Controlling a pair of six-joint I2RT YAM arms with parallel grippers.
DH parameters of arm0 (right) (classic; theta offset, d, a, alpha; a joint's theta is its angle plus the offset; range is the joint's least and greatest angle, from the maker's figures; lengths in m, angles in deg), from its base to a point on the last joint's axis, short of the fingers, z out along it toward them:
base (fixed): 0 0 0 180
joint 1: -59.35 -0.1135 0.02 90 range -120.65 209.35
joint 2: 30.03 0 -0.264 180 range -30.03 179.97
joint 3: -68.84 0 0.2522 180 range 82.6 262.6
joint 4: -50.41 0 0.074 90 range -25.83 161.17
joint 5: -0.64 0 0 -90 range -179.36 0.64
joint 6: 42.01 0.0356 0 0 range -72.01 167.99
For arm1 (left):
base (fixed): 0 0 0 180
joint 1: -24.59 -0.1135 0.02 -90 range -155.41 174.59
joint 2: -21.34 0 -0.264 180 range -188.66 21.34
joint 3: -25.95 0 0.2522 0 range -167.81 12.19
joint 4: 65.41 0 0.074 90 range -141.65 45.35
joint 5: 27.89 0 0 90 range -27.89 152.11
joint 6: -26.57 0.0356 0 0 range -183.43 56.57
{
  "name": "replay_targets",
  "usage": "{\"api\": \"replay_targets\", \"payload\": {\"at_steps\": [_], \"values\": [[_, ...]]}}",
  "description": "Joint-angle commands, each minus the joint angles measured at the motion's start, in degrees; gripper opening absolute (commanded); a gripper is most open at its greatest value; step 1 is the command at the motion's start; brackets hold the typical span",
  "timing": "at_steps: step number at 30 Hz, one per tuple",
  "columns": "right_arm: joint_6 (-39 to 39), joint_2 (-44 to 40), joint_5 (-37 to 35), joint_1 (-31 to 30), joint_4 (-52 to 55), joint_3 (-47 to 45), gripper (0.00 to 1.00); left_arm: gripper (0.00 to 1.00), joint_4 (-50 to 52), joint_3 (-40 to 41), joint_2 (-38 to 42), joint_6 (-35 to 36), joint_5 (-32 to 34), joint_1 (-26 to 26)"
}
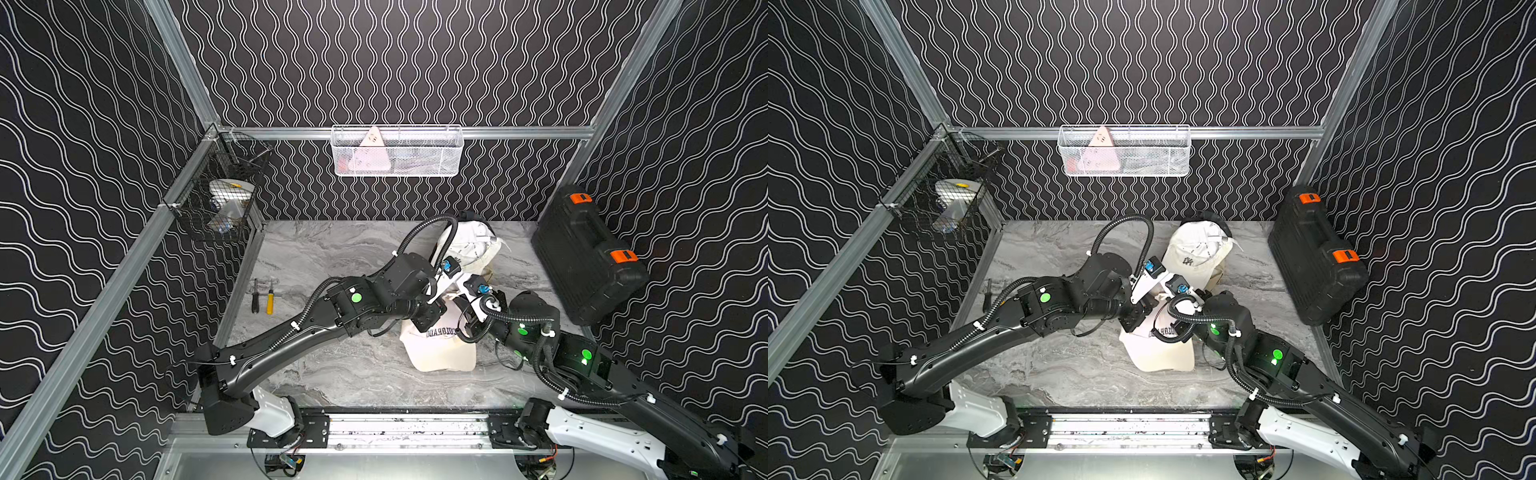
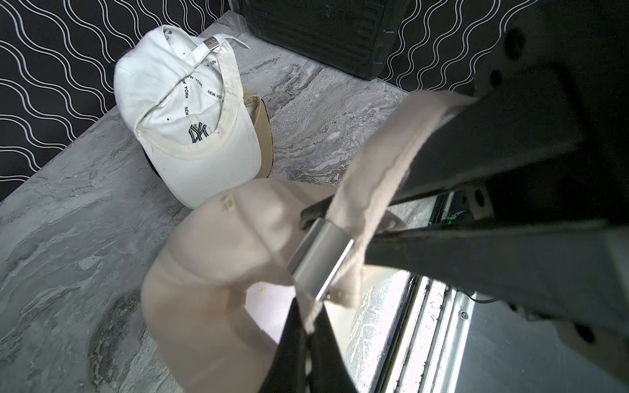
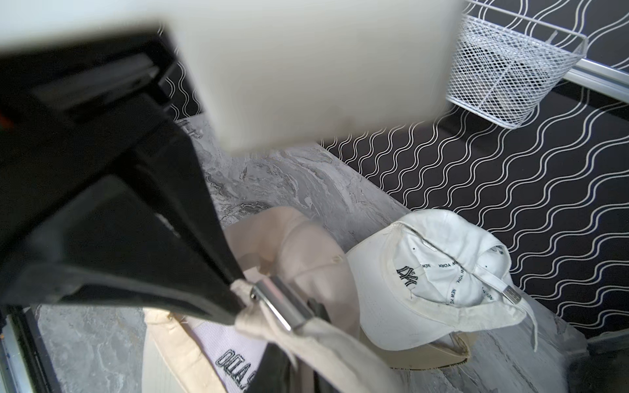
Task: Open the adjustable buckle of the baseball cap
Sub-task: Open the adjustable buckle on the baseball cap.
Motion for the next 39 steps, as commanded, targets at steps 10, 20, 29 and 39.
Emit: {"api": "replay_targets", "payload": {"at_steps": [10,20,29,39], "values": [[3.4,-1.3,-5.5,0.0,-3.8,0.6,0.14,0.00,-1.1,0.8,1.1,-0.2,0.0,0.1],[3.0,-1.1,-3.3,0.0,-0.3,-0.3,0.25,0.00,-1.7,1.4,1.9,-0.1,0.8,0.2],[7.1,-5.7,-12.8,0.1,1.9,-1.6,0.50,0.00,-1.6,1.8,2.2,0.1,0.9,0.1],[30.9,2.9,-9.9,2.4,26.4,15.9,0.70,0.00,-2.9,2.9,2.5,0.5,0.7,0.2]]}}
